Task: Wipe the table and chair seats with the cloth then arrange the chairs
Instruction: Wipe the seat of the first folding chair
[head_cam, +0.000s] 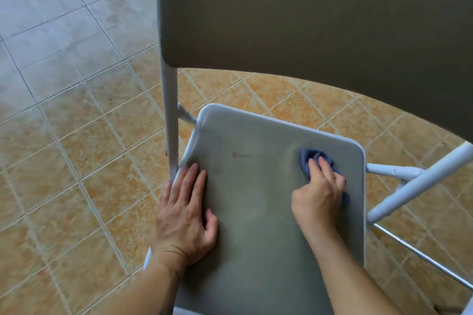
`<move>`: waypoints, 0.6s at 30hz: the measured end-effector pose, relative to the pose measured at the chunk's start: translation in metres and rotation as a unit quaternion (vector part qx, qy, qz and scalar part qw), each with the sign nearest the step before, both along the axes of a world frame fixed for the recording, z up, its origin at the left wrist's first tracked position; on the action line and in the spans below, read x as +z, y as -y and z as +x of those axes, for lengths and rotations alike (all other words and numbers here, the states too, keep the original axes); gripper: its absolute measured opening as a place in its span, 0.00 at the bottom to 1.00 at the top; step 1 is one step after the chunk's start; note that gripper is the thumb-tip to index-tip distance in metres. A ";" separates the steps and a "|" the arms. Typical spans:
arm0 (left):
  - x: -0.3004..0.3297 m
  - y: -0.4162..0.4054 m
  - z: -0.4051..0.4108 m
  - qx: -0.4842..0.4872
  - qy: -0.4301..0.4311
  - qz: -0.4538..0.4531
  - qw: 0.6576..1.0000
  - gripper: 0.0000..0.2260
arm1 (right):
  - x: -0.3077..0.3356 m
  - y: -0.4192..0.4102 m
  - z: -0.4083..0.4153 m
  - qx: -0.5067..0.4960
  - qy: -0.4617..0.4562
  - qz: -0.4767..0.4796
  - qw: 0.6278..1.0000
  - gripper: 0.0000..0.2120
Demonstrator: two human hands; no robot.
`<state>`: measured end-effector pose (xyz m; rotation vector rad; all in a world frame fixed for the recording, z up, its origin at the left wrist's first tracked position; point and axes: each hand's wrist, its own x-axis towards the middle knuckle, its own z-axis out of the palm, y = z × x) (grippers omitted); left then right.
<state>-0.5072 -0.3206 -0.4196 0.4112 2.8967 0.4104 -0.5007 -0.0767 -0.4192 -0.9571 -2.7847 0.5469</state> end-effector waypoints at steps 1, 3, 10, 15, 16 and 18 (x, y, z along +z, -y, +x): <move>0.000 0.000 0.000 0.000 0.002 0.001 1.000 0.34 | -0.001 0.021 -0.010 0.040 -0.023 -0.015 0.999 0.27; -0.001 0.001 -0.001 0.001 0.004 0.005 1.000 0.35 | -0.003 0.067 -0.032 0.177 -0.048 -0.041 0.982 0.27; -0.001 0.001 -0.001 0.001 0.014 -0.006 1.000 0.35 | -0.009 0.074 -0.086 0.481 0.027 0.058 0.875 0.24; 0.000 0.001 -0.002 0.005 0.017 0.003 1.000 0.35 | -0.008 -0.028 -0.058 0.213 0.054 0.094 0.971 0.28; 0.000 0.002 -0.002 0.004 0.016 0.006 1.000 0.35 | -0.005 -0.044 -0.049 0.154 0.063 0.089 0.982 0.29; 0.001 0.002 -0.003 0.005 0.016 0.006 1.000 0.34 | 0.001 -0.058 -0.038 0.081 0.076 0.072 0.991 0.29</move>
